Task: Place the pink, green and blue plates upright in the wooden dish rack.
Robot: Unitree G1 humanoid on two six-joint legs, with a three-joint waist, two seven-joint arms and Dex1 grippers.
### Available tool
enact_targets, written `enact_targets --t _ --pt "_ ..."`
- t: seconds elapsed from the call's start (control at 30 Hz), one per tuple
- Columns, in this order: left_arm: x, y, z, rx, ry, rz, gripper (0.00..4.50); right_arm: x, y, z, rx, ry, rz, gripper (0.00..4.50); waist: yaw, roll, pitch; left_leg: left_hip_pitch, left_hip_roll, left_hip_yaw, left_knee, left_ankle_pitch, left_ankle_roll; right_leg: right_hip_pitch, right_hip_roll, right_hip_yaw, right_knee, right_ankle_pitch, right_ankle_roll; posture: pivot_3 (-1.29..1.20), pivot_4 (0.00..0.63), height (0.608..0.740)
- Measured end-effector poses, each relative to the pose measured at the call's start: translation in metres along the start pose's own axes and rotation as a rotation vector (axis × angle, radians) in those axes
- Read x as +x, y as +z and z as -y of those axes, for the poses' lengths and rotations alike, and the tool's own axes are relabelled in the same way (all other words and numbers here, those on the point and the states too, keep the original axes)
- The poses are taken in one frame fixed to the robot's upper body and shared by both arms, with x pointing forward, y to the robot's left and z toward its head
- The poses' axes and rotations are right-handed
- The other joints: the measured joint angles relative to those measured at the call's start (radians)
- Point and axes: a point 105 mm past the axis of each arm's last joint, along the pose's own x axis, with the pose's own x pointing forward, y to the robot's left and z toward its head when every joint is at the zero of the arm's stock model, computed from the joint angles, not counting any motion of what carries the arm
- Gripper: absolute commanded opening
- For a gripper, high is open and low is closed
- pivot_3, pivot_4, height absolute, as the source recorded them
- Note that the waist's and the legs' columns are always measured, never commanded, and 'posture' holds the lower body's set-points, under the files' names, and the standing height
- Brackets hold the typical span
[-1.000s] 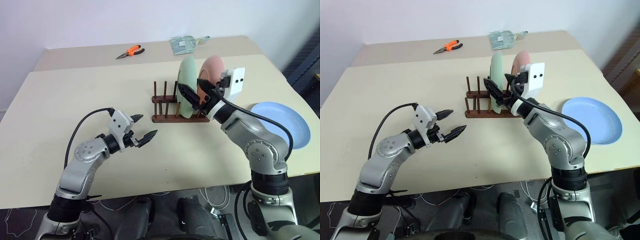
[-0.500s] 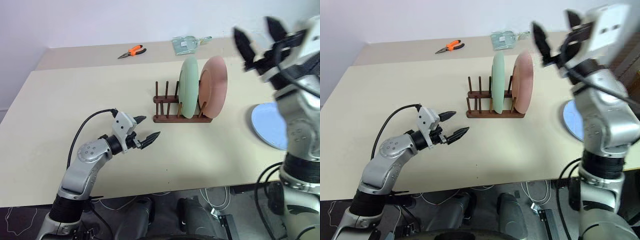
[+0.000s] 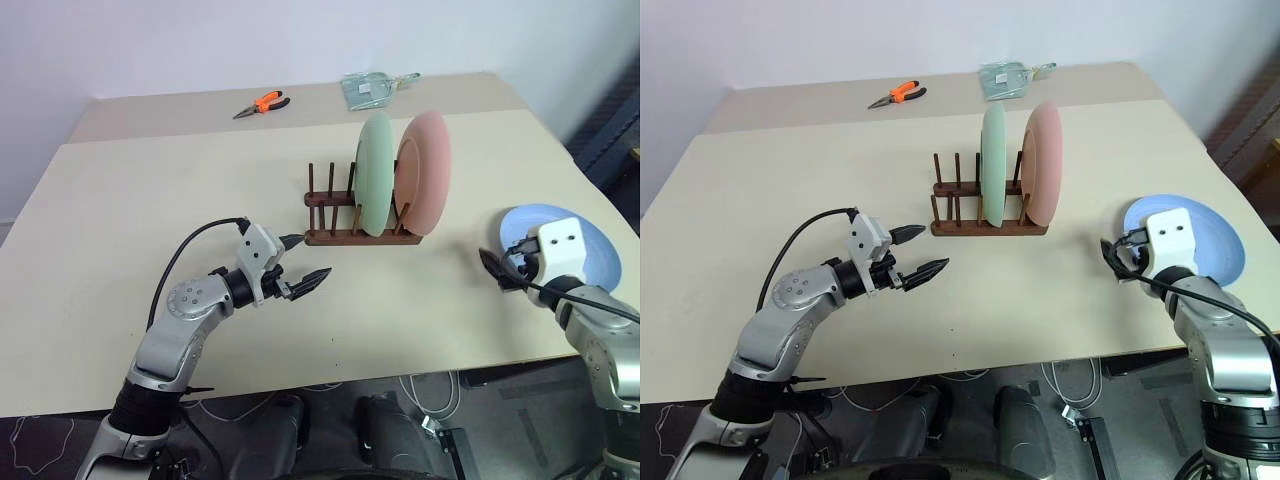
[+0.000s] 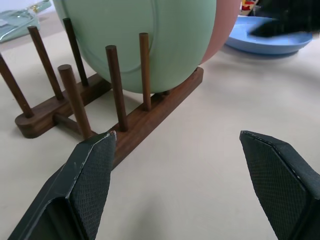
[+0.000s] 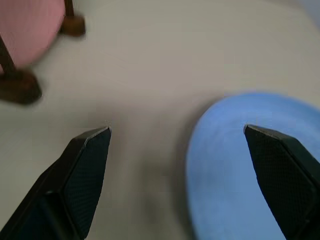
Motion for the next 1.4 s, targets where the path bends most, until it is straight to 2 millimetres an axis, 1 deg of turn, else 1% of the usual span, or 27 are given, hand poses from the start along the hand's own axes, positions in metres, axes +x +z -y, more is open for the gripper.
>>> enact_targets --t 0.03,0.07,0.17,0.23,0.37,0.4,0.47,0.53,0.57,0.6,0.63,0.67,0.7,0.73,0.77,0.8,0.83,0.87,0.93,1.03,1.1,1.2,1.27,1.33,1.4 --pt "0.000 0.000 0.000 0.001 0.000 0.000 4.08 0.002 -0.009 0.002 -0.002 -0.019 -0.039 3.13 0.001 0.000 0.000 0.000 0.000 0.000 0.000 0.000 0.000 0.000 0.000 0.000 0.000 0.000 0.000 0.00 0.150 0.729" --pt "0.000 0.000 0.000 0.000 0.000 -0.001 4.08 0.003 -0.017 0.004 0.000 -0.035 -0.068 2.61 0.001 0.000 0.000 0.000 0.000 0.000 0.000 0.000 0.000 0.000 0.000 0.000 0.000 0.000 0.000 0.00 0.150 0.729" --pt "0.000 0.000 0.000 0.002 0.001 -0.001 4.08 0.007 -0.020 0.009 -0.005 -0.059 -0.079 0.98 0.000 0.000 0.000 0.000 0.000 0.000 0.000 0.000 0.000 0.000 0.000 0.000 0.000 0.000 0.000 0.00 0.150 0.729" --pt "-0.001 0.000 -0.001 0.004 0.002 -0.004 4.08 0.009 -0.018 0.012 -0.019 -0.076 -0.075 0.02 0.000 0.000 0.000 0.000 0.000 0.000 0.000 0.000 0.000 0.000 0.000 0.000 0.000 0.000 0.000 0.00 0.150 0.729" --pt "-0.002 -0.001 -0.002 0.008 0.009 -0.013 4.08 0.011 -0.005 0.016 -0.051 -0.090 -0.013 0.02 0.001 -0.001 0.000 0.000 0.000 0.000 0.001 0.000 0.000 0.001 0.000 -0.001 0.000 0.000 0.000 0.00 0.150 0.729" --pt "-0.003 -0.001 -0.003 0.009 0.013 -0.014 4.08 0.011 0.002 0.016 -0.070 -0.092 0.022 0.02 0.000 -0.001 0.000 0.000 0.000 0.000 0.001 0.000 0.000 0.001 0.000 -0.001 0.000 0.000 0.000 0.00 0.150 0.729" --pt "-0.003 -0.001 -0.003 0.009 0.018 -0.013 4.08 0.011 0.029 0.014 -0.105 -0.093 0.132 0.02 -0.005 0.001 0.001 0.000 0.000 0.000 0.001 0.000 0.000 0.000 0.000 0.000 0.000 0.001 0.001 0.00 0.150 0.729" --pt "-0.003 -0.001 -0.004 0.011 0.022 -0.013 4.08 0.008 0.073 0.011 -0.103 -0.089 0.295 0.02 -0.009 0.003 0.002 0.000 0.000 0.000 0.000 0.000 0.000 -0.001 0.001 0.000 0.001 0.001 0.003 0.00 0.150 0.729" --pt "-0.004 -0.001 -0.005 0.015 0.027 -0.013 4.08 0.002 0.102 0.008 -0.063 -0.070 0.403 0.02 -0.012 0.003 0.003 0.000 0.001 0.000 0.000 0.000 0.000 -0.001 0.001 0.000 0.001 0.002 0.003 0.00 0.150 0.729" --pt "-0.004 0.000 -0.007 0.024 0.034 -0.012 4.08 -0.009 0.139 0.003 -0.031 -0.036 0.542 0.02 -0.012 0.004 0.003 0.000 0.001 0.000 0.000 0.000 0.000 -0.001 0.001 0.000 0.002 0.002 0.003 0.00 0.150 0.729" --pt "-0.005 0.000 -0.009 0.033 0.044 -0.009 4.08 -0.021 0.166 0.000 0.004 -0.009 0.650 0.02 -0.009 0.004 0.003 0.000 0.001 0.000 0.000 0.000 0.000 -0.001 0.001 -0.001 0.001 0.002 0.003 0.00 0.150 0.729" --pt "-0.008 0.000 -0.016 0.042 0.072 -0.010 4.08 -0.037 0.198 -0.004 0.104 0.053 0.779 0.02 -0.008 0.003 0.004 0.000 0.001 -0.001 0.000 0.000 0.000 -0.001 0.001 -0.001 0.001 0.002 0.003 0.00 0.150 0.729" --pt "-0.010 -0.002 -0.023 0.053 0.100 -0.017 4.08 -0.053 0.224 -0.009 0.200 0.133 0.887 0.02 -0.006 0.003 0.004 0.000 0.001 -0.001 -0.001 0.000 -0.001 -0.001 0.001 -0.002 0.001 0.002 0.003 0.00 0.150 0.729" --pt "-0.013 -0.002 -0.030 0.070 0.126 -0.023 4.08 -0.071 0.245 -0.016 0.267 0.231 0.972 0.02 -0.004 0.003 0.004 0.000 0.001 -0.002 -0.001 0.000 -0.001 -0.001 0.001 -0.002 0.001 0.002 0.003 0.00 0.150 0.729" --pt "-0.016 -0.002 -0.036 0.079 0.149 -0.024 4.08 -0.085 0.257 -0.023 0.294 0.305 1.027 0.02 0.000 0.003 0.003 0.000 0.001 -0.003 -0.001 0.000 -0.001 -0.001 0.001 -0.002 0.001 0.002 0.003 0.00 0.150 0.729" --pt "-0.021 -0.002 -0.043 0.092 0.178 -0.026 4.08 -0.099 0.267 -0.036 0.353 0.421 1.073 0.02 0.001 0.001 0.002 0.000 0.001 -0.004 -0.001 -0.001 -0.001 0.000 0.001 -0.004 0.000 0.002 0.003 0.00 0.150 0.729" --pt "-0.024 -0.003 -0.048 0.099 0.203 -0.028 4.08 -0.108 0.272 -0.047 0.405 0.516 1.093 0.02 0.002 0.000 0.002 0.000 0.001 -0.004 -0.001 -0.001 -0.001 0.000 0.001 -0.004 -0.001 0.002 0.003 0.00 0.150 0.729" --pt "-0.026 -0.003 -0.052 0.105 0.221 -0.029 4.08 -0.111 0.275 -0.059 0.475 0.601 1.090 0.02 0.000 0.000 0.002 0.000 0.001 -0.003 -0.001 -0.002 -0.001 0.000 0.000 -0.003 -0.002 0.001 0.002 0.00 0.150 0.729" --pt "-0.027 -0.002 -0.054 0.117 0.236 -0.021 4.08 -0.110 0.278 -0.083 0.642 0.743 1.046 0.02 -0.003 0.000 0.002 0.000 0.001 -0.002 -0.001 -0.002 0.000 -0.001 0.000 0.000 -0.002 0.001 0.000 0.00 0.150 0.729" --pt "-0.027 0.000 -0.057 0.133 0.259 -0.007 4.08 -0.112 0.284 -0.116 0.830 0.917 0.967 0.02 -0.004 0.001 0.002 0.000 0.001 -0.001 -0.002 -0.002 0.000 -0.003 0.001 0.000 0.000 0.002 0.002 0.00 0.150 0.729" --pt "-0.027 0.001 -0.059 0.136 0.278 -0.002 4.08 -0.111 0.285 -0.139 0.901 0.998 0.893 0.02 -0.006 0.001 0.002 0.000 0.001 -0.001 -0.003 -0.001 -0.001 -0.005 0.001 0.000 0.003 0.002 0.002 0.00 0.150 0.729" --pt "-0.031 0.001 -0.063 0.150 0.314 0.002 4.08 -0.102 0.283 -0.163 0.968 1.044 0.777 0.02 -0.007 0.001 0.002 0.000 0.001 -0.001 -0.003 -0.001 -0.001 -0.005 0.001 0.000 0.003 0.003 0.001 0.00 0.150 0.729" --pt "-0.037 0.000 -0.069 0.163 0.357 0.003 4.08 -0.086 0.274 -0.181 1.025 1.053 0.667 0.02 -0.010 0.001 0.002 0.000 0.001 -0.001 -0.003 -0.001 -0.002 -0.005 0.002 0.000 0.003 0.003 0.001 0.00 0.150 0.729" --pt "-0.040 -0.002 -0.072 0.163 0.377 -0.004 4.08 -0.072 0.264 -0.194 1.056 1.044 0.574 0.02 -0.010 0.001 0.002 0.000 0.001 -0.001 -0.003 -0.001 -0.002 -0.006 0.002 0.000 0.004 0.003 0.001 0.00 0.150 0.729" --pt "-0.042 -0.006 -0.072 0.158 0.388 -0.014 4.08 -0.063 0.259 -0.201 1.065 1.019 0.522 0.02 -0.010 0.001 0.002 0.000 0.001 -0.001 -0.003 -0.001 -0.002 -0.006 0.002 0.000 0.003 0.003 0.001 0.00 0.150 0.729"
